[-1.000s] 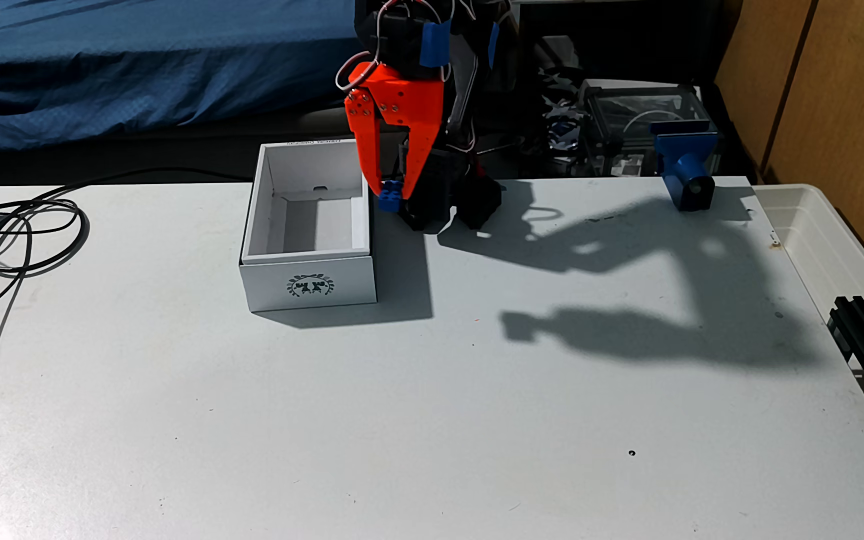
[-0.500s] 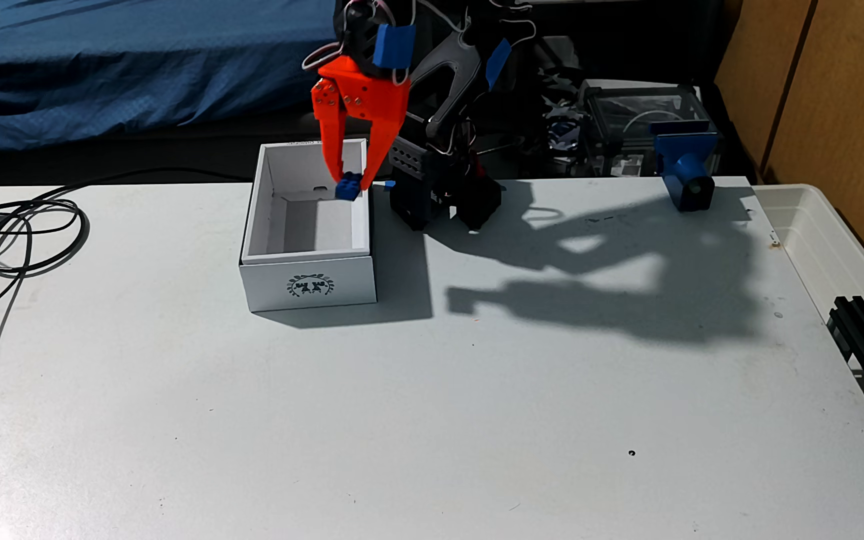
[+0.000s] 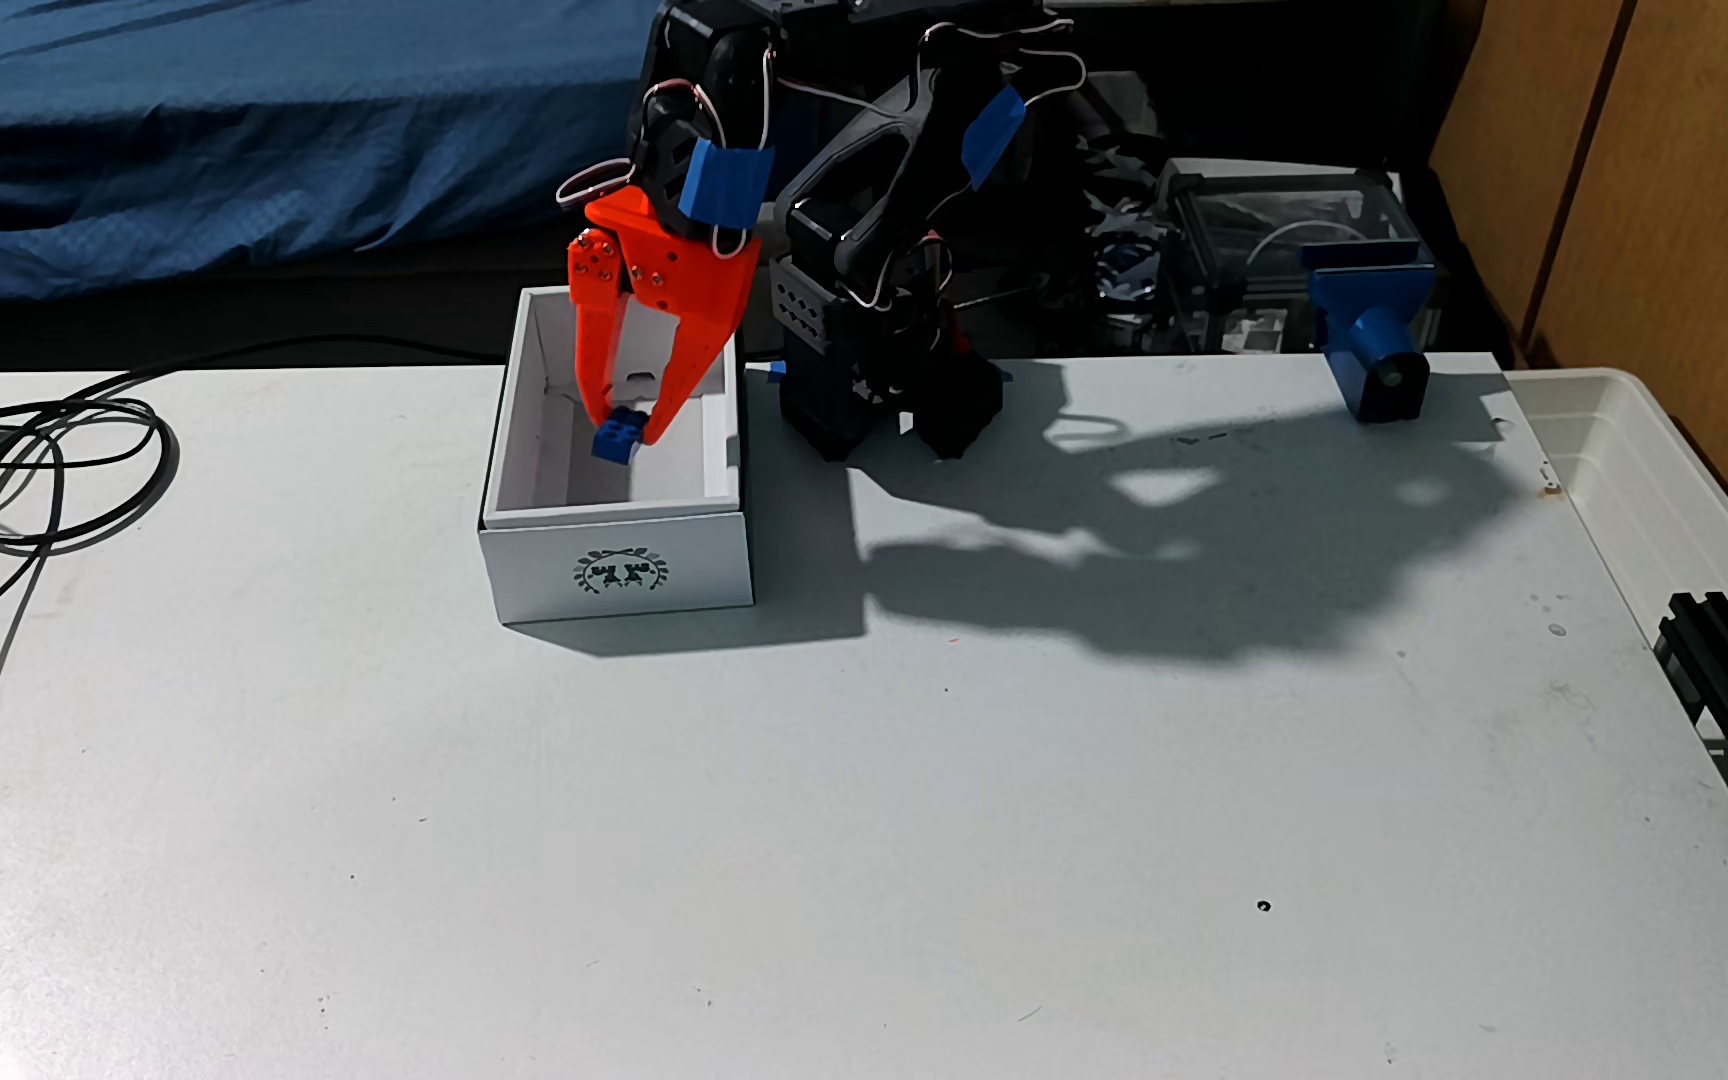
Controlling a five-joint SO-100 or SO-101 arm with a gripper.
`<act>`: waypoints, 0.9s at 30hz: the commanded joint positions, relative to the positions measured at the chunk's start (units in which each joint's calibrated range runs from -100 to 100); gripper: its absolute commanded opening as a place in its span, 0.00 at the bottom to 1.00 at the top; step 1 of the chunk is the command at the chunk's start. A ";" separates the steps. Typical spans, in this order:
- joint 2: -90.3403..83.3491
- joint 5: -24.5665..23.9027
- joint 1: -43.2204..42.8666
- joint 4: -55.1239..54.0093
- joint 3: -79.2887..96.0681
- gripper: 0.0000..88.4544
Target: Grab the blue brick and place in box
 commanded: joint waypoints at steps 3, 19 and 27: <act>-1.13 0.77 0.35 -3.92 2.83 0.01; -1.21 0.77 0.80 -4.96 3.10 0.01; -1.38 2.66 4.81 -4.61 2.03 0.01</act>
